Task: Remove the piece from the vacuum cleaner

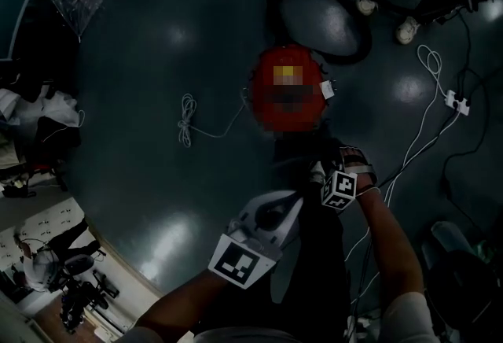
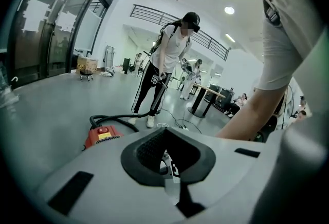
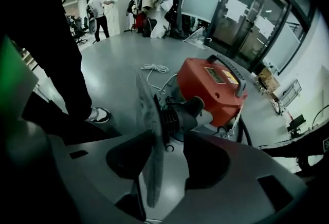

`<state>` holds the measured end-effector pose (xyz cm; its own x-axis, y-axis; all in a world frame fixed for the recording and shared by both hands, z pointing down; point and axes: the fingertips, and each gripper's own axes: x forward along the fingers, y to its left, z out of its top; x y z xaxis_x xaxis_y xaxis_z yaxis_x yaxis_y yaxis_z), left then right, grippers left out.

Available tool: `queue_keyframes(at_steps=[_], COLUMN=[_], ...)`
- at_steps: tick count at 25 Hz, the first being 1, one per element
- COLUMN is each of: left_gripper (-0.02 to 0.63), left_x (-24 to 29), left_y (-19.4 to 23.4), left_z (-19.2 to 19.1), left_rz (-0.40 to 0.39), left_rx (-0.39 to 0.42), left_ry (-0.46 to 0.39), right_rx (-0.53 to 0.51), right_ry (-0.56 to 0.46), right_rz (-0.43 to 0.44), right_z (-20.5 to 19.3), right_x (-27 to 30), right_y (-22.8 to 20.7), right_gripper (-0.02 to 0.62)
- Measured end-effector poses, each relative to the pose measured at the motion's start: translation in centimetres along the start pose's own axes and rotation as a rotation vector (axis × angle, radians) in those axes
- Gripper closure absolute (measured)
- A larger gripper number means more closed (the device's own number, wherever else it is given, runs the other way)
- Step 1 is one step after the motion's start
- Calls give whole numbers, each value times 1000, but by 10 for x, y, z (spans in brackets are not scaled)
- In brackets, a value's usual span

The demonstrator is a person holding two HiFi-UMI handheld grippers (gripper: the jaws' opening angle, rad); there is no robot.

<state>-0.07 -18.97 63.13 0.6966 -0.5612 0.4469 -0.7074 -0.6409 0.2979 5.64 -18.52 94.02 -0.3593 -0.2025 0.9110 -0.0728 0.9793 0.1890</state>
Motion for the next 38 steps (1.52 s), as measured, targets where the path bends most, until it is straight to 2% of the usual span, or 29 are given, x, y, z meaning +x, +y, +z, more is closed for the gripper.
queue_keyframes(at_steps=[4,9,13,17,21,27,35,38], left_gripper=[600,600,600,600,599,600,600,600], left_x=[2,0,-3,-9,-15,-29,-97,-130], left_y=[9,14,15,11,8,-6,-55,-77], left_z=[-9,-19,-23,-23,-26,-8,57,89], left_rz=[10,12,15,14,27,13,-27,-48], left_rx=[-20,-33,-44,-49,-72,-26,-4,24], left_ry=[3,14,16,20,14,7,1,-13], right_rx=[-126,-203,-281,-297,-257,-148,50,106], right_ry=[39,50,61,68,51,25,-60,-97], right_rz=[39,1,52,104,104,99,84,53], right_z=[-7,-6,-9,-11,-5,19,102,137], right_x=[20,22,17,11,2,-45,-215,-284], right_y=[12,13,30,52,58,56,54,51], right_gripper=[427,518,554,556,556,557,555,555])
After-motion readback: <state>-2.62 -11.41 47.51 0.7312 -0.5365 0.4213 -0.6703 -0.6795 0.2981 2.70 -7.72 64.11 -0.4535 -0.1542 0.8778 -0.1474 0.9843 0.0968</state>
